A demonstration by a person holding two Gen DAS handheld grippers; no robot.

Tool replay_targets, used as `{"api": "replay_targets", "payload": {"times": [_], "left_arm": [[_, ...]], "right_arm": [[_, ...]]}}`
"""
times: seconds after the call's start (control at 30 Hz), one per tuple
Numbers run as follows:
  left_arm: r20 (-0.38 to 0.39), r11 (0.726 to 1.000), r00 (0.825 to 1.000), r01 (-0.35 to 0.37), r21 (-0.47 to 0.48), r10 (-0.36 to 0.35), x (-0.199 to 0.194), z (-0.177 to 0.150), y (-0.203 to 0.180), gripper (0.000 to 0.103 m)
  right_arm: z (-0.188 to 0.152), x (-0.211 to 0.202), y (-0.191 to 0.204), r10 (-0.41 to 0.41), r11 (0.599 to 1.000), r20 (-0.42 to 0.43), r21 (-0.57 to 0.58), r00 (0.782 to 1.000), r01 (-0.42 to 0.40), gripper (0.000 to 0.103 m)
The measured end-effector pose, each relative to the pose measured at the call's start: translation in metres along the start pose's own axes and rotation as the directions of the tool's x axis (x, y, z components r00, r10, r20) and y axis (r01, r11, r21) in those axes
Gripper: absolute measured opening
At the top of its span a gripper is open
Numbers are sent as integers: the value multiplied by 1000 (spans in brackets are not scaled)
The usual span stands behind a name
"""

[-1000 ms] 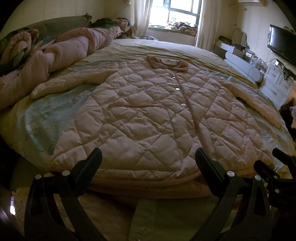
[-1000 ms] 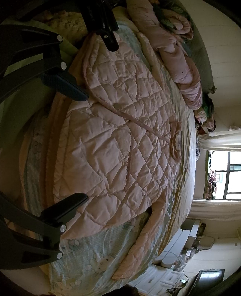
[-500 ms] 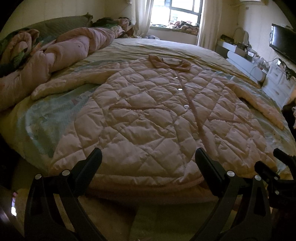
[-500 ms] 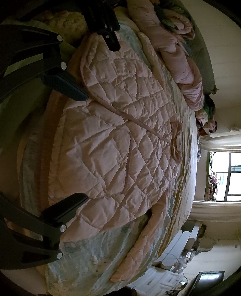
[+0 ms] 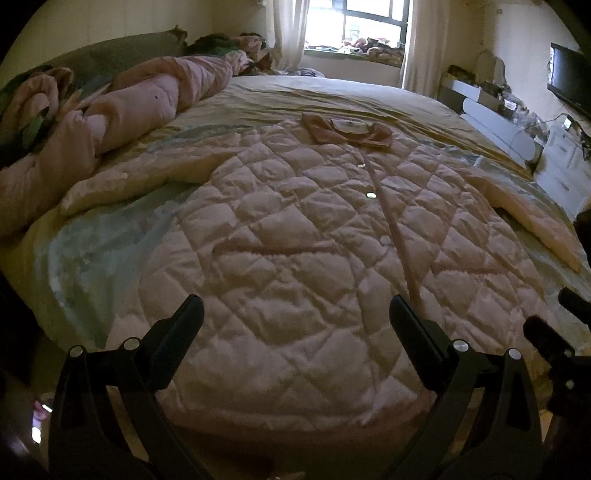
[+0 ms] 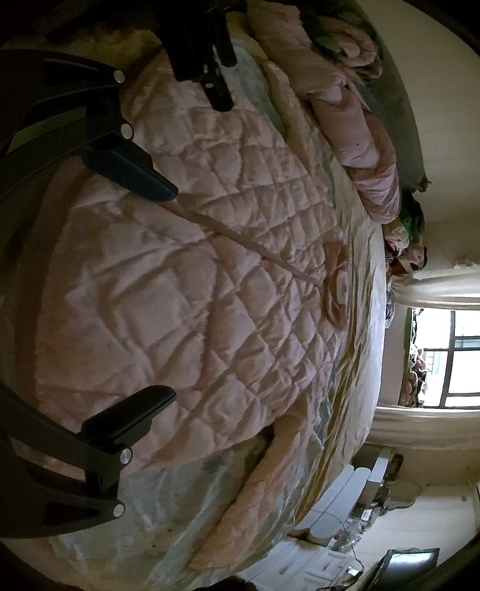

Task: Fold large clothes
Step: 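Grasp the pink jacket's sleeve with the right tool and lift it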

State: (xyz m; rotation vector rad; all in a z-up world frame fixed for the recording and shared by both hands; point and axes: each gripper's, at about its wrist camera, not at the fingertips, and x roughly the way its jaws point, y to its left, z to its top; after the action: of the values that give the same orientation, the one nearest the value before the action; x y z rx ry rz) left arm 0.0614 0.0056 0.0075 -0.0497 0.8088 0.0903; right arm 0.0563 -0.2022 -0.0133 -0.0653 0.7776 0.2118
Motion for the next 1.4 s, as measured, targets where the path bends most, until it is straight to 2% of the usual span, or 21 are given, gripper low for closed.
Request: {"api": "replay_targets", "payload": {"times": [0.4, 0.67, 0.97, 1.17, 1.4], "left_arm": [[-14, 1000, 1000, 8, -25, -9, 32, 41, -11, 94], [-37, 998, 998, 46, -51, -48, 56, 64, -21, 94], [-70, 997, 995, 72, -18, -73, 89, 95, -47, 94], [-62, 998, 996, 63, 13, -62, 106, 114, -64, 94], [-56, 998, 997, 48, 32, -46, 124, 128, -73, 94]], "right_arm": [[50, 37, -42, 31, 994, -23, 102, 999, -28, 99], [70, 55, -78, -18, 988, -17, 155, 1000, 20, 99], [85, 79, -120, -58, 970, -27, 236, 998, 63, 99], [88, 94, -159, -105, 941, -44, 318, 993, 114, 99], [77, 112, -211, -168, 885, -95, 423, 981, 193, 99]]}}
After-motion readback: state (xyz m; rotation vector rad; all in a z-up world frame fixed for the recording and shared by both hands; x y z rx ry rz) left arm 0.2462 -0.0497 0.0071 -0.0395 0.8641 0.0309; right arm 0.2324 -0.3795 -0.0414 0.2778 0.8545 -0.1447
